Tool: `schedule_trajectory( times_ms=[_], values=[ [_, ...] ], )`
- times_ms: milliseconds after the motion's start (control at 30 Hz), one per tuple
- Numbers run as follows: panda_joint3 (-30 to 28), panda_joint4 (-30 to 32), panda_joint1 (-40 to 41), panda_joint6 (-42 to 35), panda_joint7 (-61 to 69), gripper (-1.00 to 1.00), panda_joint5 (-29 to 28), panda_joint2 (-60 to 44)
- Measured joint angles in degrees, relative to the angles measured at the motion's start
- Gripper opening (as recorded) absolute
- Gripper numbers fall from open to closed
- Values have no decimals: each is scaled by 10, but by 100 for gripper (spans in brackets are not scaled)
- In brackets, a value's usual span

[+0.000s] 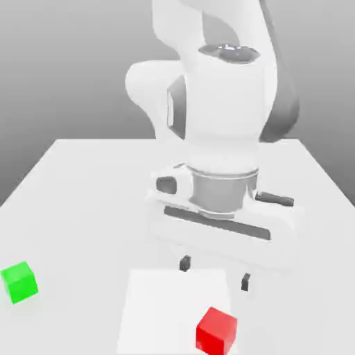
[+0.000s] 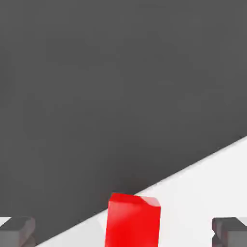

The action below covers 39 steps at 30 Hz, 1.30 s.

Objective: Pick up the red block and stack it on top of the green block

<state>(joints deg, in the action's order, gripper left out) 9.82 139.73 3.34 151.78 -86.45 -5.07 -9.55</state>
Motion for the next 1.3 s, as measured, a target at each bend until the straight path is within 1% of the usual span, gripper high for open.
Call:
schedule_trajectory(
  times_ms=[67,200,233,433,500,633,933,1100,1167,1267,1300],
  values=[
    [-5,2,-7,22,-21,0,-3,-41],
    [-27,-9,-25,87,-45,0,-29,-124],
    [-30,-11,-28,96,-48,-100,-32,-135],
    [-32,-12,-29,102,-49,-100,-34,-140],
    [-25,-8,-24,83,-44,-100,-26,-119],
    [-12,4,-9,22,-19,-100,1,-45],
    [-117,23,147,-10,165,-100,35,5],
    [-187,32,253,-25,291,-100,63,32],
    [-196,33,276,-11,323,-100,77,18],
    [-188,31,289,39,347,-100,101,-35],
    [-183,30,294,55,352,100,107,-52]
  ],
)
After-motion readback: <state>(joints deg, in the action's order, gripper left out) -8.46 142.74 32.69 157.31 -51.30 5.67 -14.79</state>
